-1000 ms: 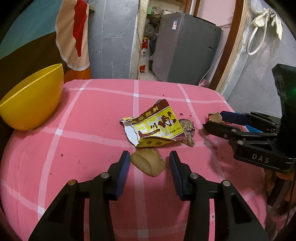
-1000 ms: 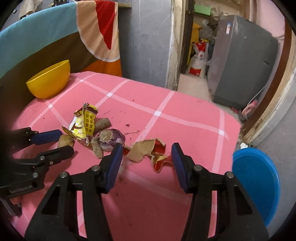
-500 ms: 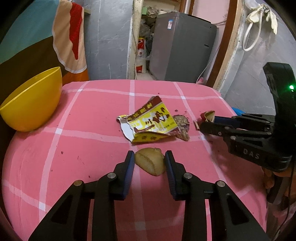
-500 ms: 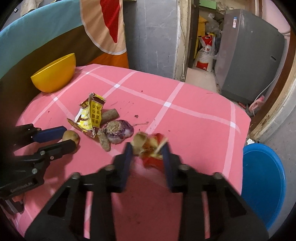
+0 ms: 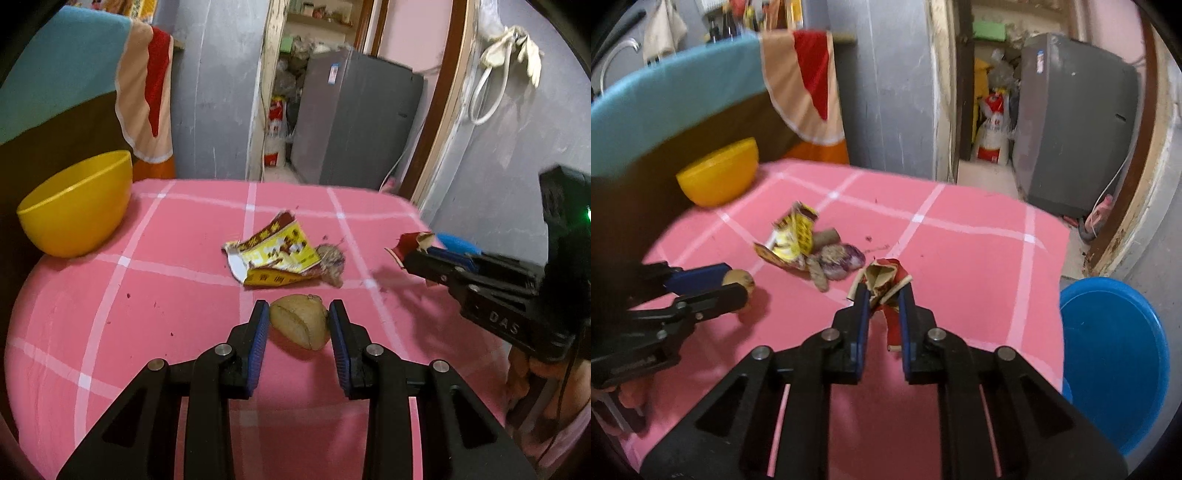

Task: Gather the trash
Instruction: 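Grasp the tan lump with the left tool while the right tool grasps the red peel, then carry both items over the blue bucket and open both tools to drop them, then move both open tools back toward the remaining trash on the table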

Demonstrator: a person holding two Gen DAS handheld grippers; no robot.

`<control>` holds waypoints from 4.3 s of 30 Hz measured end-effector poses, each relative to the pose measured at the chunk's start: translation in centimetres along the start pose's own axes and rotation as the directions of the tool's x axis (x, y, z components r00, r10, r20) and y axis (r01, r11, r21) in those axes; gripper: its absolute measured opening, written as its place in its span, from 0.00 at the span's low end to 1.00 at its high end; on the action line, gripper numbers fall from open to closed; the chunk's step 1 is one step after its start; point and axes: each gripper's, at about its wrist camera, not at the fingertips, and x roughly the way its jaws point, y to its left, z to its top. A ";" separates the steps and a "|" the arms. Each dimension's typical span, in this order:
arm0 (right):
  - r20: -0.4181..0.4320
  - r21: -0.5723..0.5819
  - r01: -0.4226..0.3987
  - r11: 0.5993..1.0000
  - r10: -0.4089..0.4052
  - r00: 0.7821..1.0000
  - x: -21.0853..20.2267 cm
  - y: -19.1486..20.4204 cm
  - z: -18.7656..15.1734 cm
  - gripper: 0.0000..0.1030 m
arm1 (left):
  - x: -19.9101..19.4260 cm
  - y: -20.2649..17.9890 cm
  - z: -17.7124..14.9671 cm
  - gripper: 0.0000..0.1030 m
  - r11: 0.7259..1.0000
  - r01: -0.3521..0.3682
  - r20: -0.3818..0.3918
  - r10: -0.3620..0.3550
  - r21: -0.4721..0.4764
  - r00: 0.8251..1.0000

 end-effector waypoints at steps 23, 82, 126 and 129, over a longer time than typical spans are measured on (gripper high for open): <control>0.465 0.051 0.228 0.972 -0.226 0.856 -16.4 -1.3 -1.7 0.14 | -6.7 -10.8 3.9 0.28 0.989 0.122 0.399 -0.144 0.080 0.905; 0.063 0.377 0.339 0.862 -0.389 0.919 -11.5 -19.9 -9.2 0.28 | 13.2 -22.9 4.8 0.34 0.968 0.242 -0.130 -0.232 0.068 0.964; 0.306 0.272 0.355 0.895 -0.430 0.850 -18.4 -6.3 -2.5 0.99 | -6.6 -10.8 4.8 0.98 0.999 -0.040 0.366 0.047 -0.025 0.929; 0.343 0.266 0.337 0.903 -0.415 0.842 -18.6 -4.8 -2.2 0.99 | -7.8 -9.5 4.5 0.98 0.997 -0.070 0.388 0.078 -0.036 0.918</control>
